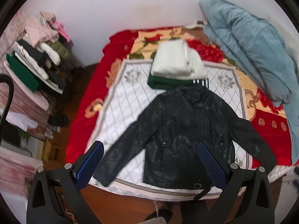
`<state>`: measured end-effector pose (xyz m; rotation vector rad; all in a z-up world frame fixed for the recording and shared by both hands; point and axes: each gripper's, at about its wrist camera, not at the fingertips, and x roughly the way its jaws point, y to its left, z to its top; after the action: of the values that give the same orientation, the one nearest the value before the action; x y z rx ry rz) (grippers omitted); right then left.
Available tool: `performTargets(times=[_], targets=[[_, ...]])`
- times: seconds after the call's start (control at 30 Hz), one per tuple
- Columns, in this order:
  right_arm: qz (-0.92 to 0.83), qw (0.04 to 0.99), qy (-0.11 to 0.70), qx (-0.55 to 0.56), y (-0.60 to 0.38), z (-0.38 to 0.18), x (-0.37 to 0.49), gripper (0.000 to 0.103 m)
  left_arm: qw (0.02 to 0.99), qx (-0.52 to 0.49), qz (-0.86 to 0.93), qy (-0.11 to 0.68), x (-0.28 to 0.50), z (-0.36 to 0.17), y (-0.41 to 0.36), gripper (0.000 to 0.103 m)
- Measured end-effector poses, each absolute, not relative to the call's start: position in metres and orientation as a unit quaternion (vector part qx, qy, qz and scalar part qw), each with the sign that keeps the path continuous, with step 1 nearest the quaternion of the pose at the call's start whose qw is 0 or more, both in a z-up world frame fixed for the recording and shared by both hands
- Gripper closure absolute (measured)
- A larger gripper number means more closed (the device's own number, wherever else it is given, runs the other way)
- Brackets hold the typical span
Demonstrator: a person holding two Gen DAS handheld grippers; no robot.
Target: Fold large clothes
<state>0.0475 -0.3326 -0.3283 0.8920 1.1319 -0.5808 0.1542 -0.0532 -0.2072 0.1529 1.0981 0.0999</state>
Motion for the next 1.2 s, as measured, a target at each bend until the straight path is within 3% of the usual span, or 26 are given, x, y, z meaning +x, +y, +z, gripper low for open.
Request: performTargets(times=[0.13, 0.43, 0.63, 0.7, 0.73, 0.87, 0.9, 0.93, 0.97, 1.1, 1.2], targets=[[-0.306, 0.659, 0.495, 0.478, -0.403, -0.450, 0.042, 0.038, 0.827, 0.076, 0.067, 0.553, 0.181, -0.272, -0.087, 0.000], [-0.371, 0.569, 0.458, 0.573, -0.515, -0.657, 0.024, 0.035, 0.789, 0.138, 0.033, 0.598, 0.226, -0.423, -0.182, 0.000], [-0.379, 0.529, 0.388, 0.652, -0.548, -0.741, 0.003, 0.033, 0.783, 0.167, -0.002, 0.598, 0.243, -0.491, -0.236, 0.000], [-0.386, 0.568, 0.352, 0.636, -0.545, -0.726, 0.007, 0.048, 0.781, 0.171, -0.012, 0.600, 0.246, -0.505, -0.247, 0.000], [-0.380, 0.594, 0.332, 0.627, -0.543, -0.716, 0.010, 0.068, 0.781, 0.171, -0.014, 0.600, 0.250, -0.510, -0.254, 0.000], [-0.360, 0.630, 0.284, 0.627, -0.543, -0.698, 0.020, 0.070, 0.774, 0.151, -0.020, 0.614, 0.250, -0.521, -0.263, 0.000], [-0.354, 0.630, 0.283, 0.631, -0.548, -0.706, 0.024, 0.068, 0.773, 0.149, -0.020, 0.616, 0.251, -0.523, -0.264, 0.000], [-0.352, 0.626, 0.286, 0.635, -0.552, -0.714, 0.025, 0.049, 0.772, 0.148, -0.019, 0.618, 0.250, -0.526, -0.267, 0.000], [-0.358, 0.610, 0.301, 0.640, -0.554, -0.724, 0.028, 0.039, 0.770, 0.148, -0.019, 0.620, 0.250, -0.528, -0.268, 0.000], [-0.377, 0.601, 0.307, 0.635, -0.553, -0.732, 0.022, 0.039, 0.763, 0.151, -0.018, 0.628, 0.249, -0.538, -0.272, 0.000], [-0.397, 0.600, 0.319, 0.617, -0.549, -0.731, 0.020, 0.029, 0.763, 0.154, -0.018, 0.627, 0.247, -0.542, -0.274, 0.000]])
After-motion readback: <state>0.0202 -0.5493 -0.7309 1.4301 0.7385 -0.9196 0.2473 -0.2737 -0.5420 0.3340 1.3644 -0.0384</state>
